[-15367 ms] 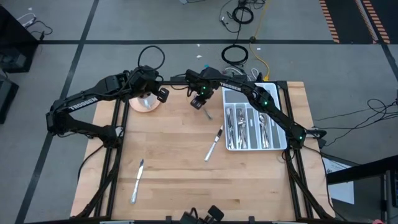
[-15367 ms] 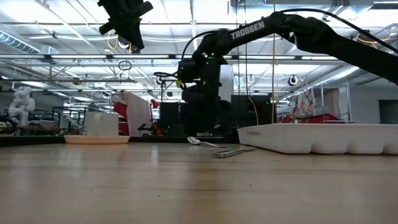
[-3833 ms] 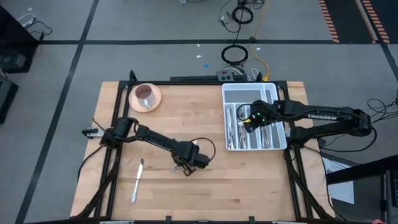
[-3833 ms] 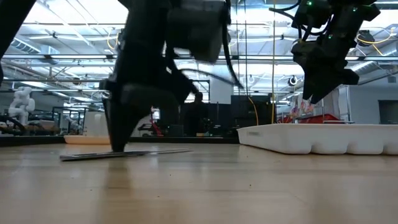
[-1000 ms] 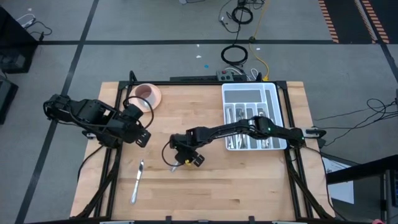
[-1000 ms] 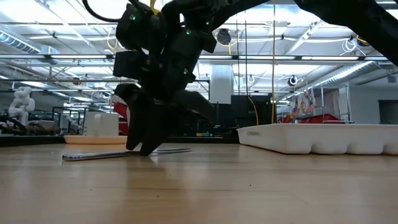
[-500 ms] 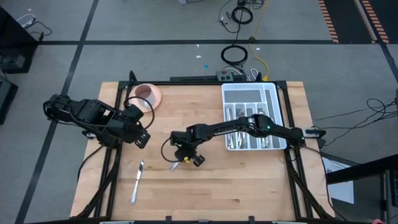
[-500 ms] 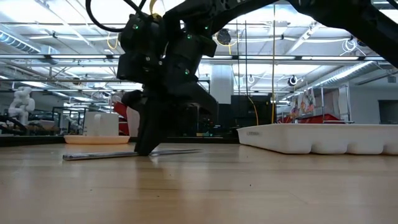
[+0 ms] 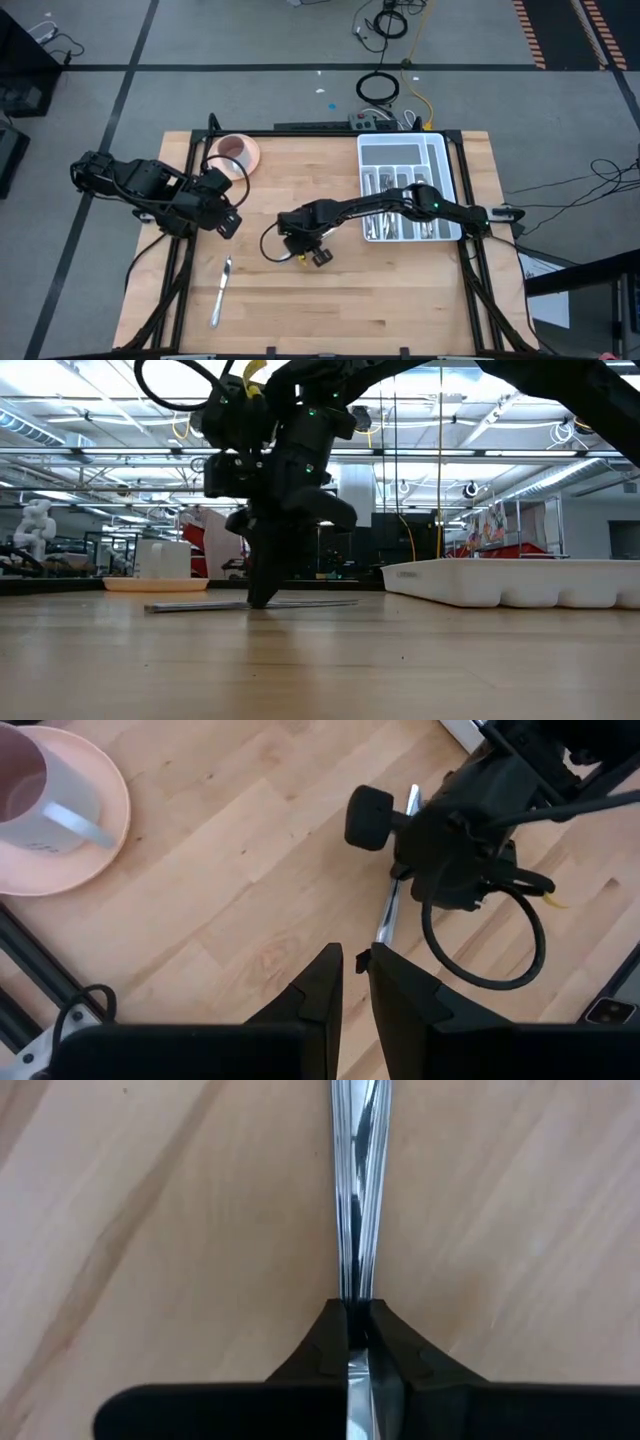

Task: Sort silverware
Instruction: Put the silver table knife into the silverware rack

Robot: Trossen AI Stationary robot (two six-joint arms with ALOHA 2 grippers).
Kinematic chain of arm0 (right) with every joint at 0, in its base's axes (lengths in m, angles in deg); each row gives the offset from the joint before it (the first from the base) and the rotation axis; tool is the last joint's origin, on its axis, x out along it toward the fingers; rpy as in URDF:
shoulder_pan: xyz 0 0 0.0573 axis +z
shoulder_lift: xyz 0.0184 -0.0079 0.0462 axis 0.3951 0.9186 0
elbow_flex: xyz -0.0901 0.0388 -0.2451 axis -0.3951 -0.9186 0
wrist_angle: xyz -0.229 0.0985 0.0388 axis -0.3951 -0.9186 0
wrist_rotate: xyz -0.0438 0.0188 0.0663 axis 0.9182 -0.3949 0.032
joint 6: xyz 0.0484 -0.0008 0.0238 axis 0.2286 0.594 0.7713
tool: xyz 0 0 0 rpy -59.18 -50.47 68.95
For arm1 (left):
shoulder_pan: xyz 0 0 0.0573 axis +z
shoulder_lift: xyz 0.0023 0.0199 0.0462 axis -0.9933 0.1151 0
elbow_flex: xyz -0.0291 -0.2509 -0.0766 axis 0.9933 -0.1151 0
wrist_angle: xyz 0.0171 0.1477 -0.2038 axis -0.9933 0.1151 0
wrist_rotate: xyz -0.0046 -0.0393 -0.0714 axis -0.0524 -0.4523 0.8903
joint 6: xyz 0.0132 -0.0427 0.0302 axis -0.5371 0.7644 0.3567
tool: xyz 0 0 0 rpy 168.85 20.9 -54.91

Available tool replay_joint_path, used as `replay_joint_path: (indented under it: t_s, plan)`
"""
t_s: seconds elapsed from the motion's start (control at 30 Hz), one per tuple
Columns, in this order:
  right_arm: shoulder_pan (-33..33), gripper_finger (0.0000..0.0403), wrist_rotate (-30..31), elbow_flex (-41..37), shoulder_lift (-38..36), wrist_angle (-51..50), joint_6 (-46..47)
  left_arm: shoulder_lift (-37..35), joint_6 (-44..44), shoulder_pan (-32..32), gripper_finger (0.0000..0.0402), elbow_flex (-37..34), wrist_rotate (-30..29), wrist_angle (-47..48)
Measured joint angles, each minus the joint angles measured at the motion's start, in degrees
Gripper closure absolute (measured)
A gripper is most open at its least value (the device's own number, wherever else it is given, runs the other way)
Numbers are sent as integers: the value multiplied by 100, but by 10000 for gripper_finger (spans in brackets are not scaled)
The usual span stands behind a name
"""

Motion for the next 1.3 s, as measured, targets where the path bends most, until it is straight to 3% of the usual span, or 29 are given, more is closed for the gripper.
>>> replay_joint_path:
  t_s: [0.73, 1.3]
  plan:
    - [400, 402, 532, 17, -716, -971, -70, 0, -46, -2, 343, 0, -413, -2]
    - [252, 402, 1723, 26, -1571, -3486, -1804, 0, -33, 0, 343, 0, -732, 0]
